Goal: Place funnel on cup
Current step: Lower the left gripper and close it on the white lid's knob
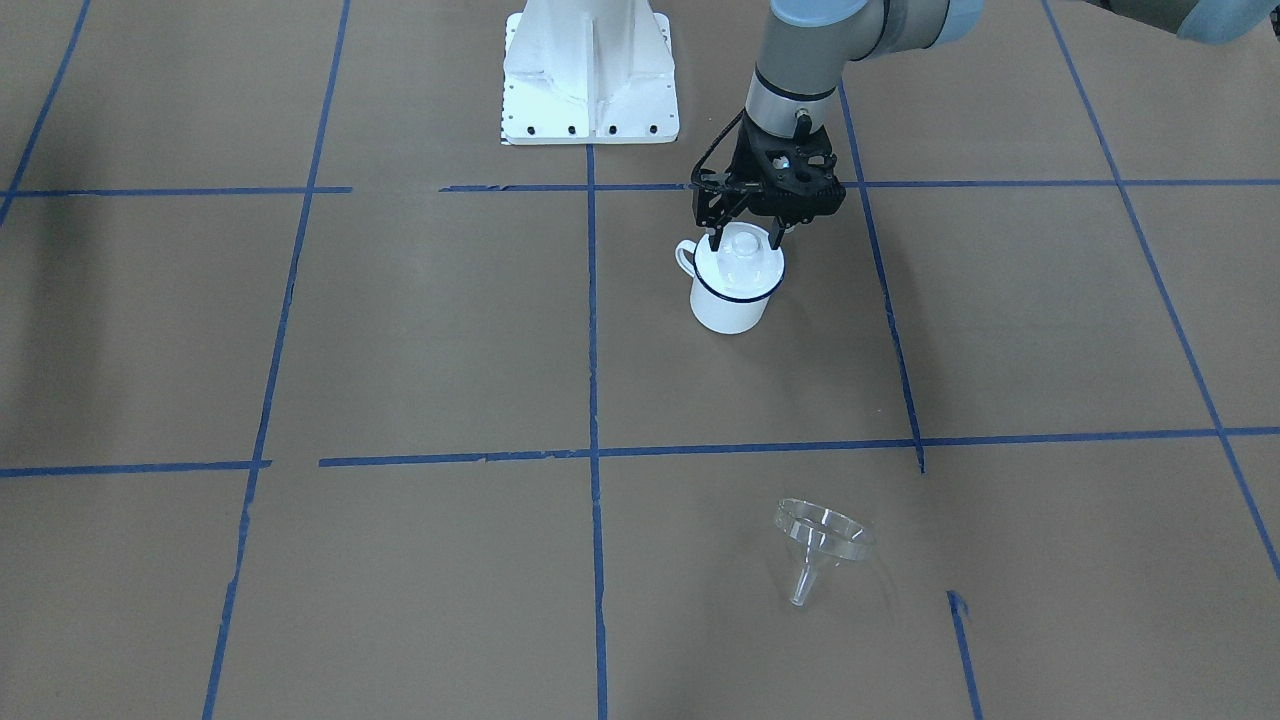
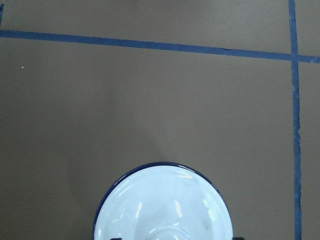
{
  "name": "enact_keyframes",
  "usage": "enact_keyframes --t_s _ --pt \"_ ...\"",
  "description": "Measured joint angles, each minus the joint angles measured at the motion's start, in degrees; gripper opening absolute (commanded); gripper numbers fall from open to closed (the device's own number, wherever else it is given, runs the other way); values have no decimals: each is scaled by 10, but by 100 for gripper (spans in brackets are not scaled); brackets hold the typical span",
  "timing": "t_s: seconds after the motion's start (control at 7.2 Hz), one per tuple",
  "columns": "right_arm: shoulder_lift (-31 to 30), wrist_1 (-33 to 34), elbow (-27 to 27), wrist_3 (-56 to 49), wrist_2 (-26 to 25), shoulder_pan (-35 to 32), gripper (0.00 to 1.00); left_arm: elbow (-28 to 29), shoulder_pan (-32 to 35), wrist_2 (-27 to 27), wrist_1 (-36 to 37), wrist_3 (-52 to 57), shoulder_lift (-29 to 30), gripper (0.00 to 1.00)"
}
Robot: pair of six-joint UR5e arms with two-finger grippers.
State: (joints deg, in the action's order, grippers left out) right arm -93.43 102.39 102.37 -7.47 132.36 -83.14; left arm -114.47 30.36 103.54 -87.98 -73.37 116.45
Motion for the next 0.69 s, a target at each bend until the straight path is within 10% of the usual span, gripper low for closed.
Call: enact_keyframes --t_s 0.14,0.42,0.69 --pt "0 0 0 0 0 0 100 0 0 0 0 0 0 59" --pt "0 0 0 0 0 0 100 0 1 0 1 1 -1 6" --pt "0 0 0 0 0 0 100 -2 3 0 1 1 -2 0"
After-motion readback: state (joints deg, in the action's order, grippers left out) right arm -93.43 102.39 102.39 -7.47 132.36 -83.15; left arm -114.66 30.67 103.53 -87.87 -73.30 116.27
